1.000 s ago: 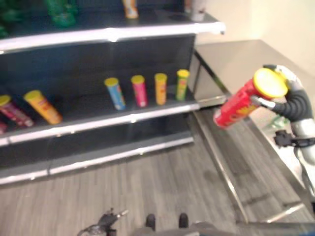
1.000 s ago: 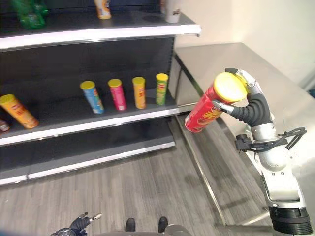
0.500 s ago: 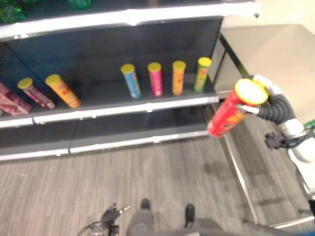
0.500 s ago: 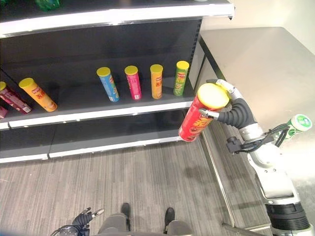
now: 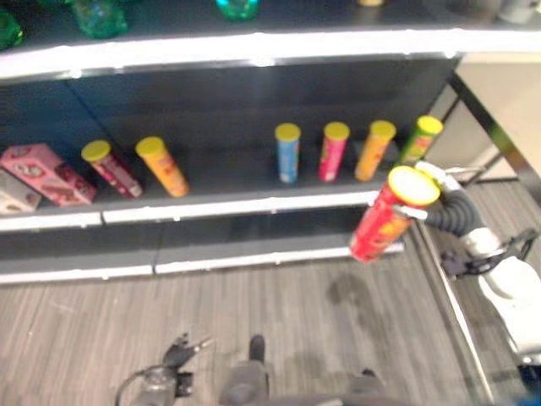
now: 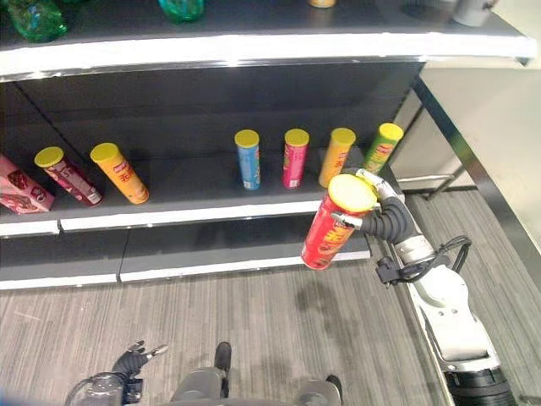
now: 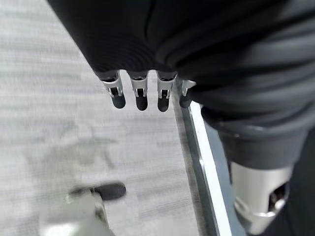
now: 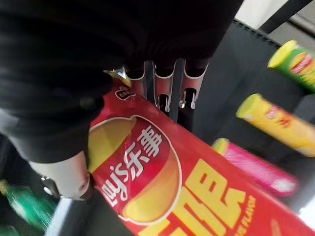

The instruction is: Put the goods on the table back onto the shelves and tidy them up.

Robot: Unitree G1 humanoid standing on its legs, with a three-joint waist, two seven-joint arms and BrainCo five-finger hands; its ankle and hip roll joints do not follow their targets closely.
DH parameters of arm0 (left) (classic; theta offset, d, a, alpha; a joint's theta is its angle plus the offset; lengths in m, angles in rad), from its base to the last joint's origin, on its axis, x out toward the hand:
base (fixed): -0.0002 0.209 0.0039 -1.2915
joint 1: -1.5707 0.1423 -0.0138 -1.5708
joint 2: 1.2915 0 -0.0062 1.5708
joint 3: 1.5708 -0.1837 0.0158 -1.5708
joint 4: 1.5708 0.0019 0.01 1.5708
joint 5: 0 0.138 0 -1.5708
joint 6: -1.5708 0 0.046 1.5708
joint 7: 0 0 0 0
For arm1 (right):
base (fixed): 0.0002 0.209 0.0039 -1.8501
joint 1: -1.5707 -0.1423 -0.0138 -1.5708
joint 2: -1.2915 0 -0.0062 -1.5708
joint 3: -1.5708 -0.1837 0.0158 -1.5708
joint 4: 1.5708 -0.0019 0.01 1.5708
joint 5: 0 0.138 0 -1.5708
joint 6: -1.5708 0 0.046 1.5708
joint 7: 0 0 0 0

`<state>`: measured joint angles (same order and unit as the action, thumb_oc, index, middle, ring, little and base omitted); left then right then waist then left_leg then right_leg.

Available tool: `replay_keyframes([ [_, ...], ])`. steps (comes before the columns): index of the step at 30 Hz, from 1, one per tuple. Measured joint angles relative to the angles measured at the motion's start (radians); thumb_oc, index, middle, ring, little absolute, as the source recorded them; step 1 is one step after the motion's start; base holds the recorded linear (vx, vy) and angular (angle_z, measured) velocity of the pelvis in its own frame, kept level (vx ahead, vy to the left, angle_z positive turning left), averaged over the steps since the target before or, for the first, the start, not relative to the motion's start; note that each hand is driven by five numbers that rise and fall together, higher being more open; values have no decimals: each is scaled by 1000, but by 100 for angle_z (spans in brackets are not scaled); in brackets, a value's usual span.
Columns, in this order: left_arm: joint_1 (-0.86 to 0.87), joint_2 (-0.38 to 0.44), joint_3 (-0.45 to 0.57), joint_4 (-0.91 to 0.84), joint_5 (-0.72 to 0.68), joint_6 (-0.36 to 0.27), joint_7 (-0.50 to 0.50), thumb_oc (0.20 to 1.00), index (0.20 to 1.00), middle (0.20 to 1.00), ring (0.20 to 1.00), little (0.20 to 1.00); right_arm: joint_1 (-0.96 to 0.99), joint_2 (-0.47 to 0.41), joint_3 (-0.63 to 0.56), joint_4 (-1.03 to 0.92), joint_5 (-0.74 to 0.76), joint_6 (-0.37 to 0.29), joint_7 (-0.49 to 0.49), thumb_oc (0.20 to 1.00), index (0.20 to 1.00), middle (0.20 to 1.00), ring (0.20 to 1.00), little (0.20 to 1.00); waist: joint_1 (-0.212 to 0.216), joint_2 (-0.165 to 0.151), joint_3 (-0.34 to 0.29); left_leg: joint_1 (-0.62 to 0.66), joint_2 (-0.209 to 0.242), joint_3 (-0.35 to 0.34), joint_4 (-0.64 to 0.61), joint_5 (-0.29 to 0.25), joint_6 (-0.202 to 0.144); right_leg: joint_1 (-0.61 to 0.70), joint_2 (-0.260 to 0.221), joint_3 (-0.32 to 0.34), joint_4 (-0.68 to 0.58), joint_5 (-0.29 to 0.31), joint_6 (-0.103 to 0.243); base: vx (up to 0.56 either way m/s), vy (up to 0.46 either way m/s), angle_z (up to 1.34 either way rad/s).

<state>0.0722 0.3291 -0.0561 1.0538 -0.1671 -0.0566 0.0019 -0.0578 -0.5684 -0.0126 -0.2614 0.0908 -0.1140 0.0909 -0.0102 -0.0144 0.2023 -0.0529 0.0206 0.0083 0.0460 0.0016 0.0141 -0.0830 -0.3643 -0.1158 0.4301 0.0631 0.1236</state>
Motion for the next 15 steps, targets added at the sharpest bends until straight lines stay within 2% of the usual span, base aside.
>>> replay_keyframes([
  [1, 10, -11, 24, 6, 0, -8, 1, 1000, 1000, 1000, 1000, 1000, -20, 0, 30, 7, 0, -2, 9, 200, 200, 200, 200, 200, 1, 16, 1, 36, 16, 13, -44, 19, 3, -37, 38, 31, 9, -82, 55, 60, 50, -47],
  [2, 29, -13, 25, 14, 1, 3, 4, 1000, 1000, 1000, 1000, 1000, -8, -16, 51, -11, 7, -6, 23, 200, 200, 200, 200, 200, -10, 40, -10, 57, 42, 17, -90, 61, -18, -44, 130, 39, -125, -128, 48, 0, 0, 0],
  [3, 36, -4, 18, -1, 1, 2, 1, 1000, 1000, 1000, 1000, 1000, 0, -43, 49, -24, 8, -7, 28, 200, 200, 200, 200, 200, -20, 15, -13, 56, 15, 5, -99, 59, -15, -59, 147, 26, -200, -106, 27, 0, 0, 35],
  [4, 39, 16, 18, -3, 1, 2, 0, 1000, 1000, 1000, 1000, 1000, 2, -43, 46, -15, 8, -5, 28, 200, 200, 200, 200, 200, -21, -29, -26, 57, -21, 4, -98, 58, -15, -72, 149, 19, -254, -44, 1, 0, 0, 46],
  [5, 39, 17, 18, 0, 0, 5, 2, 1000, 1000, 1000, 1000, 1000, 5, -45, 41, -4, 8, -6, 29, 200, 200, 200, 200, 200, -23, -41, -34, 56, -31, -2, -94, 52, -16, -72, 147, 17, -266, -37, 8, 228, 157, 12],
  [7, 53, 20, 18, -12, 0, 5, -2, 1000, 1000, 1000, 1000, 1000, 2, -45, 43, 18, 8, -4, 28, 200, 200, 200, 200, 200, -8, -37, -45, 56, -18, 6, -87, 36, -24, -48, 174, 22, -321, -14, 3, 307, 146, -13],
  [8, 61, 5, 16, -1, 0, 10, 1, 1000, 1000, 1000, 1000, 1000, -23, -44, 83, 48, 8, -4, 29, 200, 200, 200, 200, 200, -13, -33, -42, 77, -9, -3, -109, 44, -34, -9, 200, 35, -373, -13, 35, 134, -35, -8],
  [9, 57, 7, 14, -12, 0, 12, 2, 1000, 1000, 1000, 1000, 1000, -16, -51, 91, 48, 8, -4, 33, 200, 200, 200, 200, 200, -14, -33, -42, 87, -5, -5, -113, 49, -37, 15, 205, 28, -407, 2, 25, 114, -65, 3],
  [11, 66, -41, 13, -62, -4, 8, -6, 1000, 1000, 1000, 1000, 1000, -21, -73, 122, 57, 8, -4, 46, 200, 200, 200, 200, 200, -11, -25, -42, 87, 13, -8, -105, 42, -48, 61, 222, 8, -480, 28, 25, 117, -86, 16],
  [12, 64, -53, 10, -90, -9, 8, -7, 1000, 1000, 1000, 1000, 1000, -17, -71, 129, 56, 8, -4, 50, 200, 200, 200, 200, 200, -15, -28, -41, 57, 14, -24, -56, 28, -69, 69, 223, -6, -493, 28, 21, 58, -58, 33],
  [14, 46, -71, -4, -106, -9, -2, -13, 1000, 1000, 1000, 1000, 1000, -21, -76, 131, 56, 9, -4, 58, 200, 200, 200, 200, 200, -10, -23, -34, 24, 22, -25, 4, 16, -86, 85, 232, -29, -508, 33, 6, 49, -4, 40],
  [15, 31, -79, -5, -103, -9, -2, -14, 1000, 1000, 1000, 1000, 1000, -25, -87, 131, 58, 8, -4, 59, 200, 200, 200, 200, 200, -11, -22, -29, -17, 22, -19, 73, 11, -94, 94, 232, -39, -518, 26, -15, 106, 48, 29],
])
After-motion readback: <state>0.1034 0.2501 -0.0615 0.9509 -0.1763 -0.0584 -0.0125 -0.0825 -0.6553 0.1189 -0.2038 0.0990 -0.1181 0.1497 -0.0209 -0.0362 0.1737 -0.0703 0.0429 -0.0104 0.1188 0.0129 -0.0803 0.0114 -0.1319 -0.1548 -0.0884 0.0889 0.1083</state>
